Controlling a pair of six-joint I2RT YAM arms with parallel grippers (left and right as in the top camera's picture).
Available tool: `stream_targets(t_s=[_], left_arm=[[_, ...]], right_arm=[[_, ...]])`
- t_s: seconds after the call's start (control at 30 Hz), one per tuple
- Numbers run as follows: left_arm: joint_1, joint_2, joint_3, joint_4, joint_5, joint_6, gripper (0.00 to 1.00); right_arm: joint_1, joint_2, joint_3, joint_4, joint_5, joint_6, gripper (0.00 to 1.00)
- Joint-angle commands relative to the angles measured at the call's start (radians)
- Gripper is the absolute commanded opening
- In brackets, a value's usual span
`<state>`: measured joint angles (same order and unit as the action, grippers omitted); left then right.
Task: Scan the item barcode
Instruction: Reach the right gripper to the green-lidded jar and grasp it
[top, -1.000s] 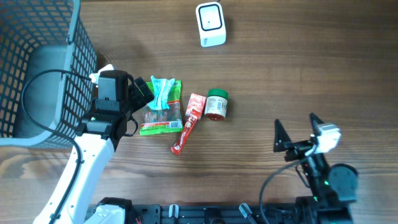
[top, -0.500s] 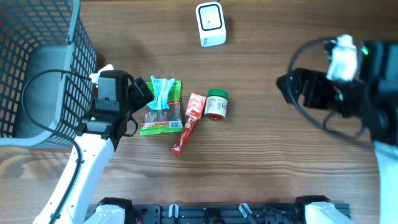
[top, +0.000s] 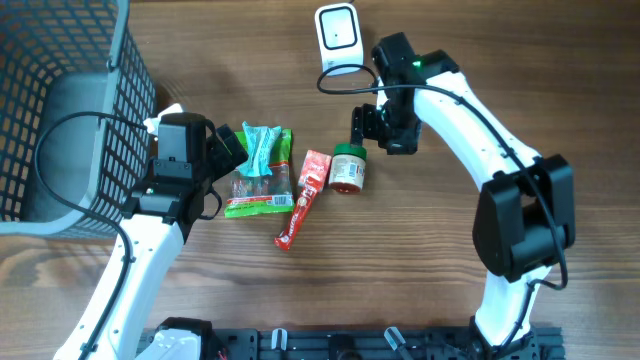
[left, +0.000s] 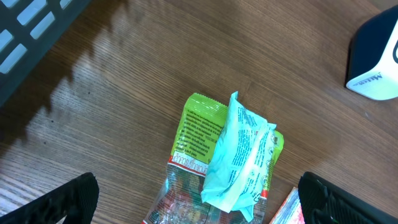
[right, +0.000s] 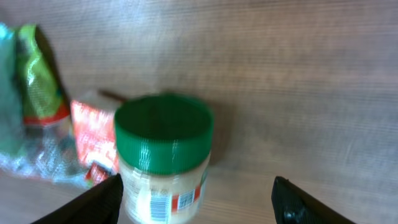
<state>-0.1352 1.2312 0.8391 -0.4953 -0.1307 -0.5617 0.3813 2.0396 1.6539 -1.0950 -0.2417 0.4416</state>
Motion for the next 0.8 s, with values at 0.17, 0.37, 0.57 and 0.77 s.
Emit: stream_targets(t_s=[0.17,0.37,0.57,0.77], left_arm=[[0.005,-0.005,0.007,0.002,-0.010,0.011,1.00],[0.005,-0.005,0.007,0.002,-0.010,0.012,1.00],[0.005,-0.005,0.007,0.002,-0.009,0.011,1.00],[0.005,-0.005,0.007,0.002,-0.009,0.011,1.00]], right_arm=[[0.123,0.048,0.006,0.137,0.217,0.037,0.81],[0.171,0.052,-0.044,0.156,0.287,0.086,0.81],[0.171,0.052,-0.115,0.186,0.264,0.143,0.80],[0.171,0.051,-0.171,0.253,0.209,0.135,0.68]])
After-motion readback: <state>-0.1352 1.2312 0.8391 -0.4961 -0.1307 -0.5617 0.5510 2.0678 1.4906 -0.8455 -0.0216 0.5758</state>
